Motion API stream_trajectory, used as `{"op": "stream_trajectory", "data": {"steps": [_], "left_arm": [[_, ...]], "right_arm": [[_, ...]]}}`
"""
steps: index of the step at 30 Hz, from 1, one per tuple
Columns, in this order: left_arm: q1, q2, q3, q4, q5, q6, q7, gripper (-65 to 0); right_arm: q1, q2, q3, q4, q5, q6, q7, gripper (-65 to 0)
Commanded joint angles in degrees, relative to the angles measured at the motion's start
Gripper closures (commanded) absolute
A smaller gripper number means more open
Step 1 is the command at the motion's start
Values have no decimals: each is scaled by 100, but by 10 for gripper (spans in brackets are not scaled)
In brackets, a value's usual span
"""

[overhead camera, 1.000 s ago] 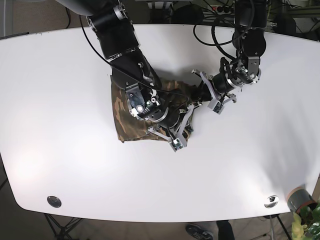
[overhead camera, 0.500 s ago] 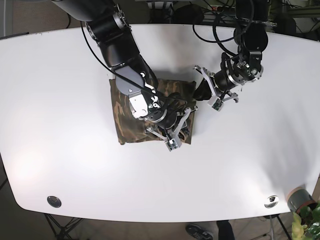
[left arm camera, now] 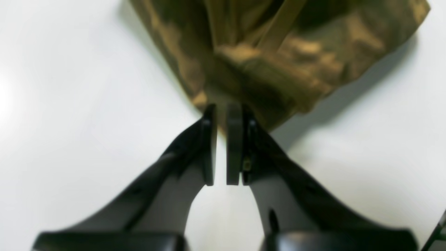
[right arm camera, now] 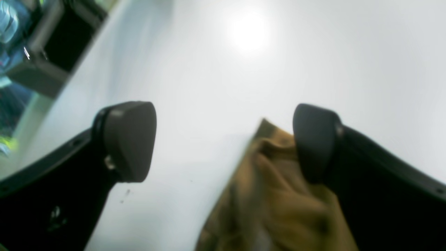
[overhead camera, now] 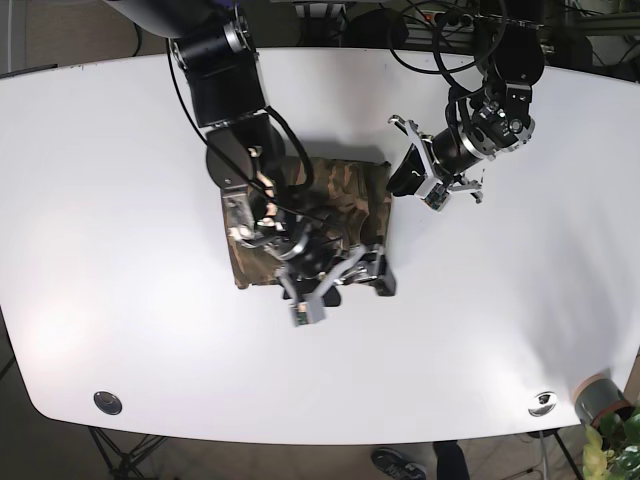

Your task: Fold the T-shirt properly

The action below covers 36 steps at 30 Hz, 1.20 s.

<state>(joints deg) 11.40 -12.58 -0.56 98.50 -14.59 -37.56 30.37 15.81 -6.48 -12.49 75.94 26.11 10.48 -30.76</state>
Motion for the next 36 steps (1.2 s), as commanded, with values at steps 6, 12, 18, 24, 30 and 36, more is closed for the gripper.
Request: {"op": "stream_trajectory", "data": {"steps": [6, 12, 18, 24, 30, 36], "left_arm": [[-397, -4, 368, 291, -101, 7, 246, -36], [-670, 260, 869, 203, -49, 15, 352, -50], [-793, 418, 930, -140, -49, 24, 352, -183], [-784, 506, 930, -412, -49, 24, 361, -214], [-916, 199, 913, -1300, -49, 24, 361, -212], [-1162, -127, 895, -2092, -58, 15, 326, -211]], "right_arm": [[-38, 793, 603, 718, 585, 11, -269, -558], [-74, 1162, 893, 357, 541, 11, -277, -328], [216, 1180, 902, -425, 286, 11, -242, -201], [287, 1145, 911, -1058, -628, 64, 171, -189], [287, 1198, 911, -1515, -672, 73, 523, -189], [120, 1303, 911, -1489, -664, 73, 531, -189]]}}
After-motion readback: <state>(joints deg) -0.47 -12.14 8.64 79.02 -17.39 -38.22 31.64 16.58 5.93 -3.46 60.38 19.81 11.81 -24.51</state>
